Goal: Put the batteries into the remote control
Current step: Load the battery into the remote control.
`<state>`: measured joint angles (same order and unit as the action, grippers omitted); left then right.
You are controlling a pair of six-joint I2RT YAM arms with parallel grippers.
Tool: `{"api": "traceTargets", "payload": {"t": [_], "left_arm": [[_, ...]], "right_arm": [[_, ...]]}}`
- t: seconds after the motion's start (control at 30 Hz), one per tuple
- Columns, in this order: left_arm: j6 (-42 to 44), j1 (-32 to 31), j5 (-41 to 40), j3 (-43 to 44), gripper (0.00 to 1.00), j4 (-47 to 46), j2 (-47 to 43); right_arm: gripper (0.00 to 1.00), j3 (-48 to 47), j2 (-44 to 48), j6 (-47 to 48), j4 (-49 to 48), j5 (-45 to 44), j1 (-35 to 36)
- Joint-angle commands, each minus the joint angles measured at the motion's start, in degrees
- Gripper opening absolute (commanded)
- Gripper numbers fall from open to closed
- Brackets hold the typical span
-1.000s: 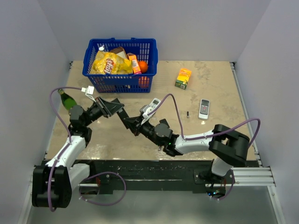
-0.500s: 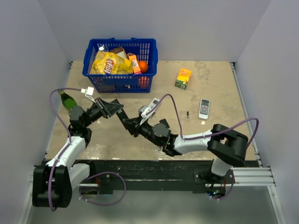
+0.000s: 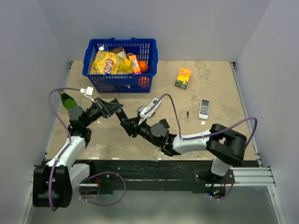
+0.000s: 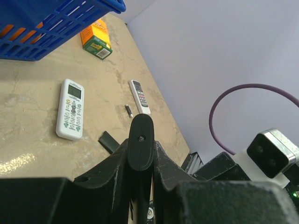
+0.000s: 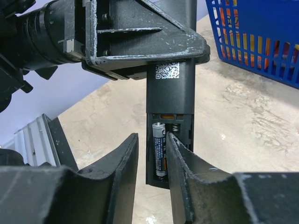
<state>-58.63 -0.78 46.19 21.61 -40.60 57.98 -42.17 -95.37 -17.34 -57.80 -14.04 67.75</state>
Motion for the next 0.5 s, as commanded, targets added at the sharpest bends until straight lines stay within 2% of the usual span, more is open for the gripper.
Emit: {"api": "traceTargets", "payload": {"t": [0.0, 0.23, 0.47], "left_arm": [[-1.84, -0.37, 0.74, 1.77, 0.00, -4.76, -1.46], [0.01, -0.37, 0.04, 2.47, 0.00, -2.03, -2.34], [0.62, -0.37, -0.49, 2.39, 0.00, -0.45, -2.17]], "right_arm": [[0.36, -1.94, -2.27, -0.33, 11.56, -0.01, 1.42], [0.38, -3.79, -1.75, -0.32, 17.19, -4.41, 2.13], [0.45, -5.37, 0.62, -1.20, 23.16, -6.70, 2.13]]}}
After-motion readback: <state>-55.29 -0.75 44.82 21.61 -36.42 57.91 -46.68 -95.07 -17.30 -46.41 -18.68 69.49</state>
